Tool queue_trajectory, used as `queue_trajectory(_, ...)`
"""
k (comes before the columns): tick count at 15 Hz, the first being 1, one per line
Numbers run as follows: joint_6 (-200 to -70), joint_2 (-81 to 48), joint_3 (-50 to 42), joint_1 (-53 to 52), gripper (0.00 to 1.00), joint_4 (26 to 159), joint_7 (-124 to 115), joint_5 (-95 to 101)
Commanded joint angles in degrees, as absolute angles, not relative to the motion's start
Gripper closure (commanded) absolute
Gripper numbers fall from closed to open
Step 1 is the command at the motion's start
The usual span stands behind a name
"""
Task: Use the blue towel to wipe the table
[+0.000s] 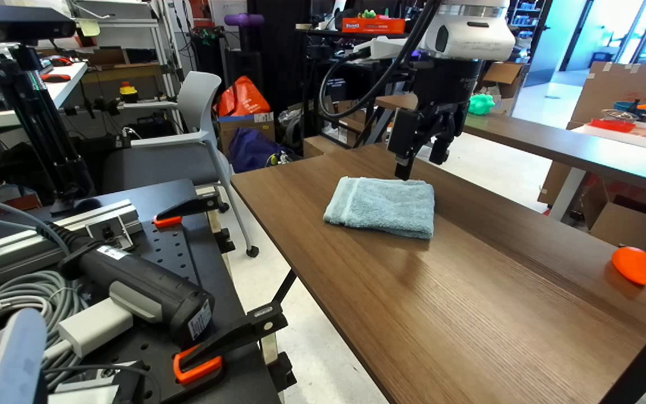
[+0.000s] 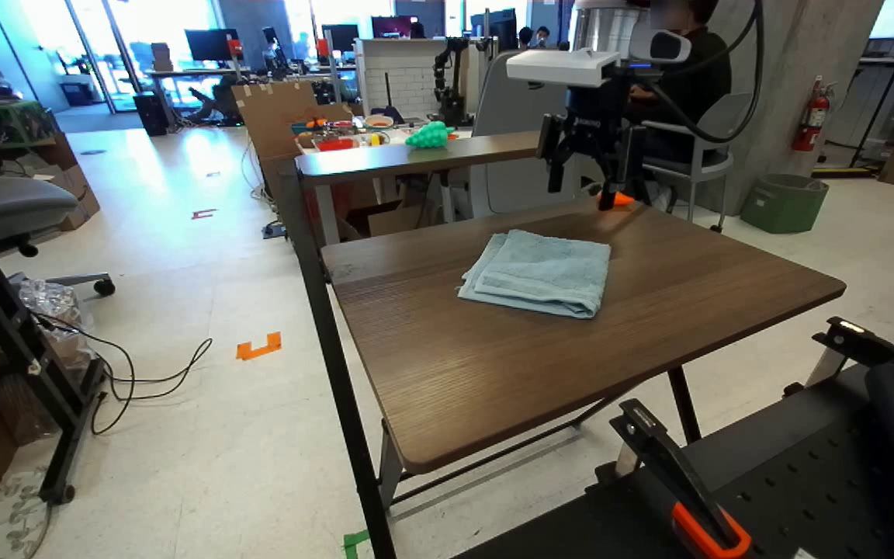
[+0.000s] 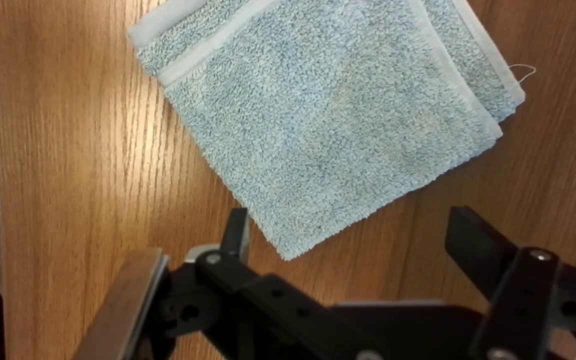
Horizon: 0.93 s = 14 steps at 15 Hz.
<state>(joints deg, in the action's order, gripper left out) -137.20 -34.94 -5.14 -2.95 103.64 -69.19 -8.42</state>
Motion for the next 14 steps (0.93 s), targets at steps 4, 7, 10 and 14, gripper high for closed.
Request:
queue_trajectory(4, -140.21, -37.84, -0.42, -0.50, 0.00, 102.25, -67.11, -19.13)
queue_trajectory(7, -145.46, -39.81, 0.33, -1.86, 0.00, 102.77, -67.21, -21.48)
queue_trajectory(10, -149.37, -42.17, -1.67, -4.03, 0.00, 103.04, -69.37, -19.42)
queue_trajectory(14, -151.11, -44.19, -4.37, -5.59, 0.00, 104.57, -69.77, -17.32)
